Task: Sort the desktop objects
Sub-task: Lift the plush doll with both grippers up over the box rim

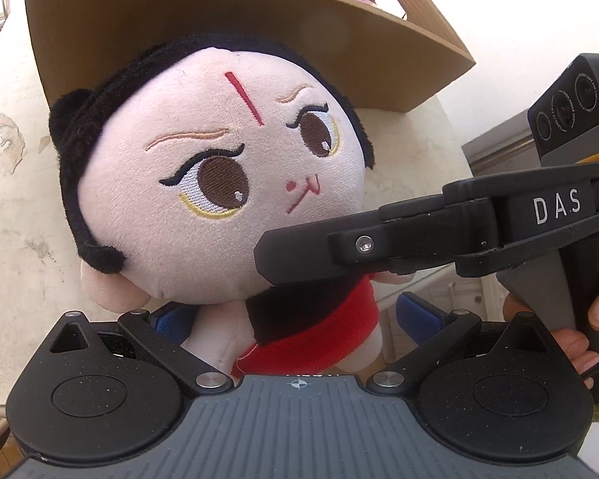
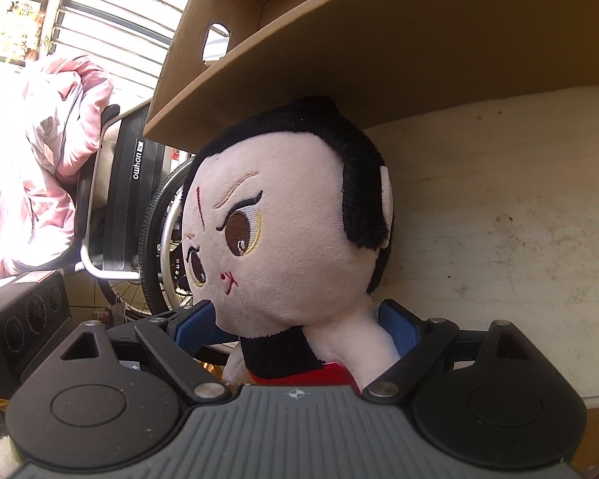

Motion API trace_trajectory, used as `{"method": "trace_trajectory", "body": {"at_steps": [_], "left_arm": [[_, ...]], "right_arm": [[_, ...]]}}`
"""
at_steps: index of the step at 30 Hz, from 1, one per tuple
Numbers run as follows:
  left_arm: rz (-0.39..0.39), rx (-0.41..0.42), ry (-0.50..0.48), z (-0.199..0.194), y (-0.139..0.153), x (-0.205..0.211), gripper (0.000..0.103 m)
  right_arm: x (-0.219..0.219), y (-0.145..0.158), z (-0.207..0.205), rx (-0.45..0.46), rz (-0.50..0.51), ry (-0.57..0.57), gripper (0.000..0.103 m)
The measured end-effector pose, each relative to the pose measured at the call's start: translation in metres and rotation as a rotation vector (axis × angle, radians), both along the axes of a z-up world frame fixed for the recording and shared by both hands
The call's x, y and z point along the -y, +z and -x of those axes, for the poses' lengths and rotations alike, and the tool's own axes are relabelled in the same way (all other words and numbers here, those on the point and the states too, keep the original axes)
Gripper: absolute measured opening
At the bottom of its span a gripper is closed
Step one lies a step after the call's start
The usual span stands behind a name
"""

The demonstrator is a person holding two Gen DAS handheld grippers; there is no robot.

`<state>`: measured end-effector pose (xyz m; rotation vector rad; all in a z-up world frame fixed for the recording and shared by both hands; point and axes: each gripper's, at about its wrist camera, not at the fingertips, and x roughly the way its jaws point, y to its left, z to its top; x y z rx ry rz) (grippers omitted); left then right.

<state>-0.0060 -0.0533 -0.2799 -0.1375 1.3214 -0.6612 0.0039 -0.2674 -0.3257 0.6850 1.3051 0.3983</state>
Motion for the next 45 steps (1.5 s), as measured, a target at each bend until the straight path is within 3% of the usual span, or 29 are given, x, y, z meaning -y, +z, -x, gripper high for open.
{"method": "trace_trajectory", "body": {"at_steps": [9,11,14,20,27,36,39,45], "left_arm": [[0.007,0.01,0.059,0.004,0.011,-0.027,0.103],[0.017,-0.004,0.09,0.026,0.018,-0.028,0.103],[0.039,-0.035,0.16,0.017,0.012,-0.052,0.103],[0.136,-0.12,0.26,0.011,-0.007,-0.079,0.103],[0.235,-0.158,0.313,0.011,-0.009,-0.088,0.103],[0.233,-0.161,0.328,0.015,-0.008,-0.089,0.103],[0.219,-0.151,0.343,-0.001,-0.011,-0.065,0.103],[0.119,-0.054,0.304,-0.012,0.001,-0.048,0.103]], "right_arm": [[0.021,0.011,-0.003,0.032,0.024,-0.125,0.098],[0.026,0.014,-0.007,0.054,0.034,-0.145,0.102],[0.028,0.018,-0.016,0.083,0.048,-0.171,0.103],[0.019,0.013,-0.03,0.099,0.086,-0.151,0.103],[0.014,0.01,-0.036,0.103,0.045,-0.132,0.103],[0.008,0.002,-0.046,0.089,-0.006,-0.124,0.103],[0.005,0.0,-0.046,0.073,-0.015,-0.134,0.103],[0.009,-0.008,-0.042,0.023,-0.073,-0.162,0.103]]}}
